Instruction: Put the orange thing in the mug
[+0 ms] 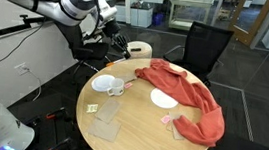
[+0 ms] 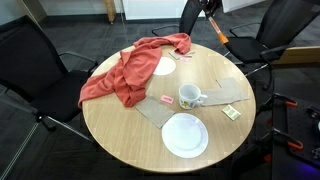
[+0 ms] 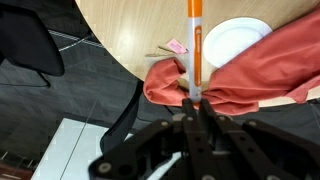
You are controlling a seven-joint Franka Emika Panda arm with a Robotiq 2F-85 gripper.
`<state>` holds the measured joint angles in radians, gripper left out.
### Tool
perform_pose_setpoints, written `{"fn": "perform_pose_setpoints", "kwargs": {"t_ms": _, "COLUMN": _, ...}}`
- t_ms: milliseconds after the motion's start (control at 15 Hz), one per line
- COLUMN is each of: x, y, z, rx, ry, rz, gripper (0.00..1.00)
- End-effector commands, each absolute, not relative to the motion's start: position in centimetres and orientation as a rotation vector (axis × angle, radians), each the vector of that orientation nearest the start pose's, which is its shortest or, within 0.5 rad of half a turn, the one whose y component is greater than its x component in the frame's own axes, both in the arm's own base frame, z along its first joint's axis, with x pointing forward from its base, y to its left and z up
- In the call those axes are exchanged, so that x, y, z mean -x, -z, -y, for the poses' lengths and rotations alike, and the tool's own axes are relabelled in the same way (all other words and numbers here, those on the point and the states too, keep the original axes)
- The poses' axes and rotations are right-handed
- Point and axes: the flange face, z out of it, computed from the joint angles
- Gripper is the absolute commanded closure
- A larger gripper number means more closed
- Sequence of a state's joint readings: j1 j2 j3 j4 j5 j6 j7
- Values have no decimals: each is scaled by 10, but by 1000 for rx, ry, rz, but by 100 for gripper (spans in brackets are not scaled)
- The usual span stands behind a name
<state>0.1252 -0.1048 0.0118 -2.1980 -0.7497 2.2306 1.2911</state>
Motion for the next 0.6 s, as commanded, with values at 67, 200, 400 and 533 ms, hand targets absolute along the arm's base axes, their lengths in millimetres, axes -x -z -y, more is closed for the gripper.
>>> {"fn": "perform_pose_setpoints", "kwargs": {"t_ms": 67, "x": -513, "y": -453, "z": -92, "rx": 3180, "ry": 1015, "rz": -1309, "gripper": 97}}
{"fn": "perform_pose_setpoints", "kwargs": {"t_ms": 200, "x": -509, "y": -448, "z": -105, "rx": 3172, "ry": 1040, "rz": -1333, "gripper": 97}}
{"fn": "perform_pose_setpoints", "kwargs": {"t_ms": 400, "x": -505, "y": -443, "z": -118, "rx": 3138, "ry": 1112, "rz": -1370, "gripper": 97}}
{"fn": "perform_pose_setpoints", "kwargs": {"t_ms": 533, "x": -505, "y": -439, "z": -124, "rx": 3108, "ry": 1171, "rz": -1400, "gripper": 97}}
